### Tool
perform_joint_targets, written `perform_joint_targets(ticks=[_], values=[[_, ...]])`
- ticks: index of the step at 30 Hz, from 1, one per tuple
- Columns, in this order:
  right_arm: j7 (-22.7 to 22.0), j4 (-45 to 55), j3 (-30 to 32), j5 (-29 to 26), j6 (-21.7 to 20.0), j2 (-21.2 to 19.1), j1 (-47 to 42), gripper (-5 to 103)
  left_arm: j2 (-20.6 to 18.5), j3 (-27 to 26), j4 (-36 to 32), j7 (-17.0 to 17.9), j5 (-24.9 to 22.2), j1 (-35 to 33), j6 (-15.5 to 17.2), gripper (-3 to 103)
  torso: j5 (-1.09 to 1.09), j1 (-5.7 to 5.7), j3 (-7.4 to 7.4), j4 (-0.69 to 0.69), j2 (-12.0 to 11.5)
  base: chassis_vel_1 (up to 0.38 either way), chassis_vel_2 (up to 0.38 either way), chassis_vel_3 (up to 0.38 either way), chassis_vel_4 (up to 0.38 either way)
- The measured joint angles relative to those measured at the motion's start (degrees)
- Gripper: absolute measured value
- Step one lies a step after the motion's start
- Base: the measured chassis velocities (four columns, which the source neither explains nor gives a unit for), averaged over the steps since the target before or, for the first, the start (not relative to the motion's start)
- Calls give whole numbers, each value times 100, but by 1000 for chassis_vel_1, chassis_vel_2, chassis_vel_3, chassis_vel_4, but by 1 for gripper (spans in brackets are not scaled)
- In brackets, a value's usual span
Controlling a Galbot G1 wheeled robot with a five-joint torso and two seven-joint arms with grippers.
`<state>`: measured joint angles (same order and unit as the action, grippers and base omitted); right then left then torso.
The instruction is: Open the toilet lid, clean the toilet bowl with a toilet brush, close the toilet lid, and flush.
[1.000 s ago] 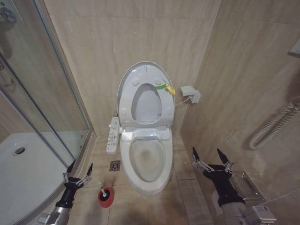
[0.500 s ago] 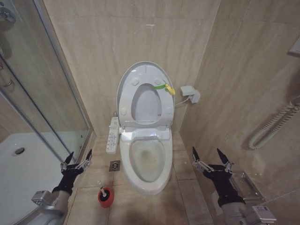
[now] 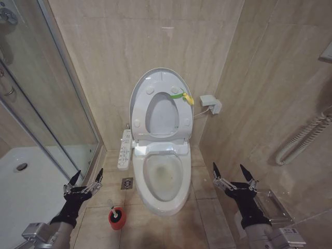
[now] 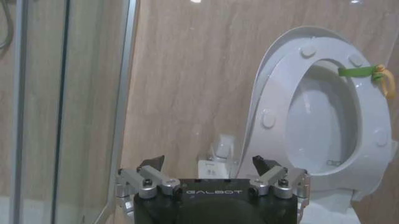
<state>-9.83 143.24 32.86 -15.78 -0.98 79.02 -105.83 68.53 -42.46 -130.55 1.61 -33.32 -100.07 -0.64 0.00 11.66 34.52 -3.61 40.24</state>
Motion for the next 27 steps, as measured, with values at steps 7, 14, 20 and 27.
perform_joint_targets(ticks=[7, 14, 20, 27], values=[[0, 0, 0, 0, 0, 0, 0, 100, -8, -58, -279, -23, 55, -126, 66, 96, 1, -1, -1, 0, -2, 0, 0, 0, 0], [0, 0, 0, 0, 0, 0, 0, 100, 34, -54, -342, -56, 127, -177, 47, 97, 1, 7, 12, -1, 20, 0, 0, 0, 0], [0, 0, 0, 0, 0, 0, 0, 100, 88, -66, -401, -56, 147, -212, 25, 97, 0, 10, 14, 0, 24, 0, 0, 0, 0], [0, 0, 0, 0, 0, 0, 0, 100, 182, -41, -380, -54, 185, -225, -69, 97, 1, 10, 13, 0, 23, 0, 0, 0, 0]])
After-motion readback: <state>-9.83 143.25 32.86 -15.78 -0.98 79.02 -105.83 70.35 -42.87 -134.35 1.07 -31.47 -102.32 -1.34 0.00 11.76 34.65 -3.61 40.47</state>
